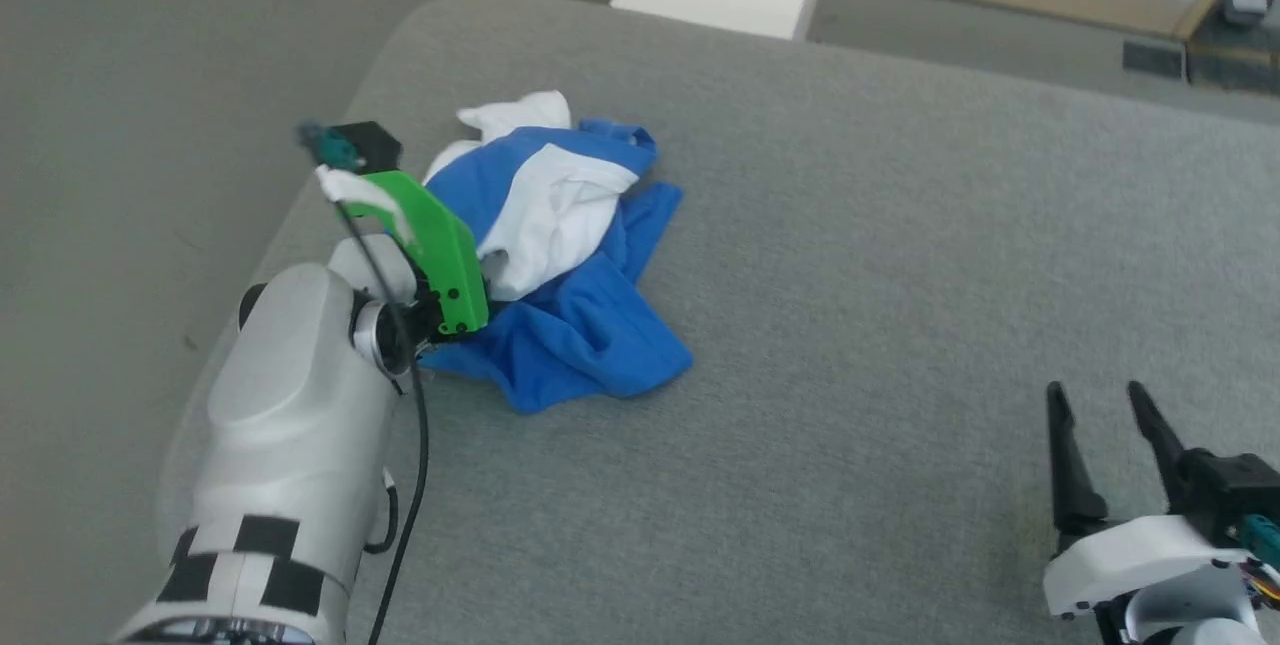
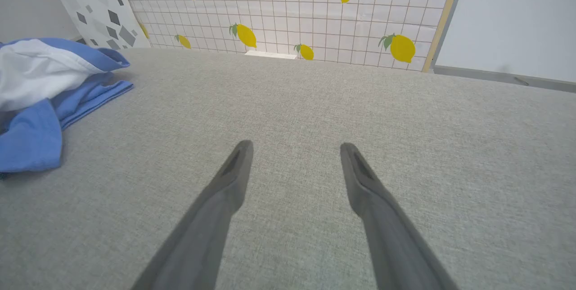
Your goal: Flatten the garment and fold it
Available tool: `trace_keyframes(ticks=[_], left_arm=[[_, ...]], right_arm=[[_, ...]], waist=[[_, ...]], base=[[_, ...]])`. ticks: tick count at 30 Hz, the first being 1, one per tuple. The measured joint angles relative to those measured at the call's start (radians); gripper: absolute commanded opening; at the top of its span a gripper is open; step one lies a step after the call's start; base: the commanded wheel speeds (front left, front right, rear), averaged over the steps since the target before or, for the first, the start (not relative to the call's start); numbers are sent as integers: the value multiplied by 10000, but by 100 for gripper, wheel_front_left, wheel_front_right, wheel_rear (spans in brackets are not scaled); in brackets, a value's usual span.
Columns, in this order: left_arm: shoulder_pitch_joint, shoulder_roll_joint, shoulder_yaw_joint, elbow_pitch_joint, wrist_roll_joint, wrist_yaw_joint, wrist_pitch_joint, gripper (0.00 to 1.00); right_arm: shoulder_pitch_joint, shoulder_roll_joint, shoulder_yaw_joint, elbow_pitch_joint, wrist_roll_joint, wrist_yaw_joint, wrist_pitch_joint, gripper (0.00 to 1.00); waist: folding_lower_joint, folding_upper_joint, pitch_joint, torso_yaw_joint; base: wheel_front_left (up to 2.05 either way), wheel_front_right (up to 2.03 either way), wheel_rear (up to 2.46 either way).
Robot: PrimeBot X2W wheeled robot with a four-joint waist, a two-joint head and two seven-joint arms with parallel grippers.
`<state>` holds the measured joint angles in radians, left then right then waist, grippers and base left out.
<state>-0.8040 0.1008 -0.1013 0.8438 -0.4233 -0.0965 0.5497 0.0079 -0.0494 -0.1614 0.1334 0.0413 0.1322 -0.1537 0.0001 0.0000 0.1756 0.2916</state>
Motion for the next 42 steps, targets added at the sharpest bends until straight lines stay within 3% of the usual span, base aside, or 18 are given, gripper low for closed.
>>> trace_keyframes(ticks=[3, 8, 9, 10, 21, 29, 35, 42], left_arm=[[-377, 63, -353, 675, 25, 8, 1024, 100], [-496, 109, -637, 1430, 17, 98, 1664, 100], [-540, 121, -654, 1530, -10, 96, 1678, 42], [-564, 127, -610, 1513, -75, 82, 1593, 0], [-13, 6, -132, 1367, -711, -184, -2161, 0], [-673, 0, -199, -715, -1555, -265, -4592, 0], [-1530, 282, -1147, -2589, -1835, -267, -4986, 0], [-3100, 635, -1862, -3939, -2140, -268, -4811, 0]], right_arm=[[98, -4, -161, -236, -12, 0, 56, 100], [140, -4, -291, -466, -10, 0, 71, 100], [141, -4, -313, -491, -10, 0, 71, 100], [141, -2, -324, -497, -10, 0, 71, 100], [151, -2, -347, -267, 36, 0, 56, 100], [360, 2, -109, 468, 351, 0, -230, 100], [369, 2, 65, 1034, 759, 0, -566, 100], [337, 4, 268, 1540, 922, 0, -813, 100]], waist=[[0, 0, 365, -189], [0, 0, 893, -367], [0, 0, 996, -386], [0, 0, 1067, -399], [0, 0, 855, -233], [-1, 0, 18, 45], [-2, 0, -718, -59], [-2, 0, -1214, -934]], base=[[0, 0, 0], [0, 0, 0], [0, 0, 0], [0, 0, 0], [0, 0, 0], [0, 0, 0], [0, 0, 0], [0, 0, 0]])
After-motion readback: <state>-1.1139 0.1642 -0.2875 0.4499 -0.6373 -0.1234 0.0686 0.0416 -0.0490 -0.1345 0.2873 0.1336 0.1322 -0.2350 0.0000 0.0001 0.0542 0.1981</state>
